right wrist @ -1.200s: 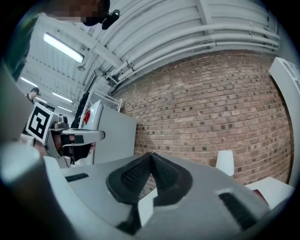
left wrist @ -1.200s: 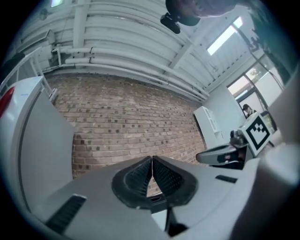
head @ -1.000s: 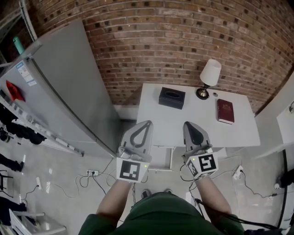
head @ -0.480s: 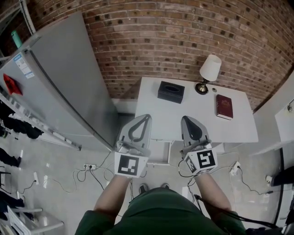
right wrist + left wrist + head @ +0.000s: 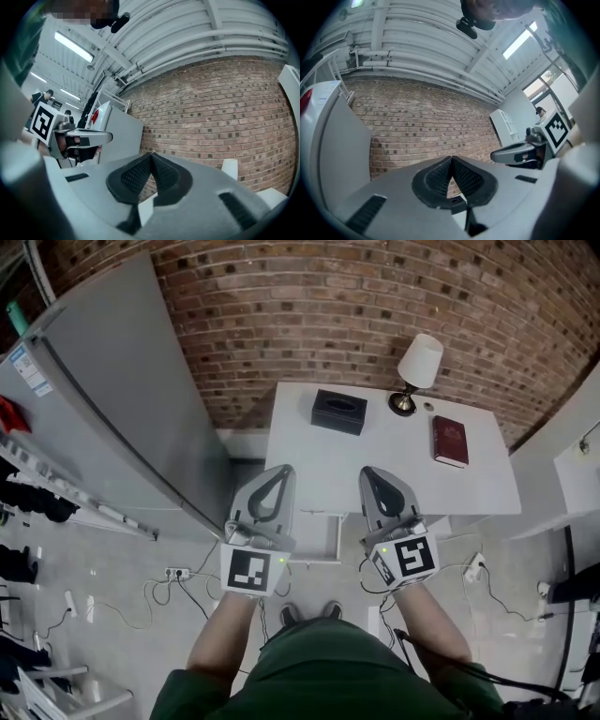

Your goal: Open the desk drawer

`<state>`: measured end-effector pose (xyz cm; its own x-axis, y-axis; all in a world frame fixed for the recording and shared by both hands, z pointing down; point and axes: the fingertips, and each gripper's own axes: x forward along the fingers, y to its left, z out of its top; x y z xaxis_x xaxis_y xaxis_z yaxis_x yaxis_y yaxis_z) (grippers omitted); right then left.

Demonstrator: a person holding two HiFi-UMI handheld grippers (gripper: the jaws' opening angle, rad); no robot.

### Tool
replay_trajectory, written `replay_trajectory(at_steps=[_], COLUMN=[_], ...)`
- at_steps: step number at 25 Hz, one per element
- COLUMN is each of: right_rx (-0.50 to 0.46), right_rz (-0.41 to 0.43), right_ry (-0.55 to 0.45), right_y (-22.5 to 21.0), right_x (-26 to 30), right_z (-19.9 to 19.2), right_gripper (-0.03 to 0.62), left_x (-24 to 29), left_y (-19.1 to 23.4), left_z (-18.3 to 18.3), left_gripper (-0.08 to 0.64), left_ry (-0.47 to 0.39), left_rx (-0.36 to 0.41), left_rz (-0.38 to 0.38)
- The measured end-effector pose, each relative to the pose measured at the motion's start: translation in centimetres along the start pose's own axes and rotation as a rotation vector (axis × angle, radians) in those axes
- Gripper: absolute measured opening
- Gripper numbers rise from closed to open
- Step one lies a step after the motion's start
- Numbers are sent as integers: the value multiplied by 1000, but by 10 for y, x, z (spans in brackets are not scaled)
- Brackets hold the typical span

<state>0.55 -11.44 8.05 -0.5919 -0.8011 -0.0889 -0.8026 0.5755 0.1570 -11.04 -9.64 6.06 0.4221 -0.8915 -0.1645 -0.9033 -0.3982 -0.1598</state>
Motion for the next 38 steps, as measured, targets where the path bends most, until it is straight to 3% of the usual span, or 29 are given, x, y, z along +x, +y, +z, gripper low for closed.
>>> replay_trajectory(at_steps=[38], right_rx=[6], right_rz=[15], right_ry=[25], right_y=[13], right_x=[6], right_z=[-11], right_gripper=[0], left_x=[-7], left_y=[12], left_z=[-13], left_gripper=[8], left_ry=[13], left_rx=[-37], left_rz=[7])
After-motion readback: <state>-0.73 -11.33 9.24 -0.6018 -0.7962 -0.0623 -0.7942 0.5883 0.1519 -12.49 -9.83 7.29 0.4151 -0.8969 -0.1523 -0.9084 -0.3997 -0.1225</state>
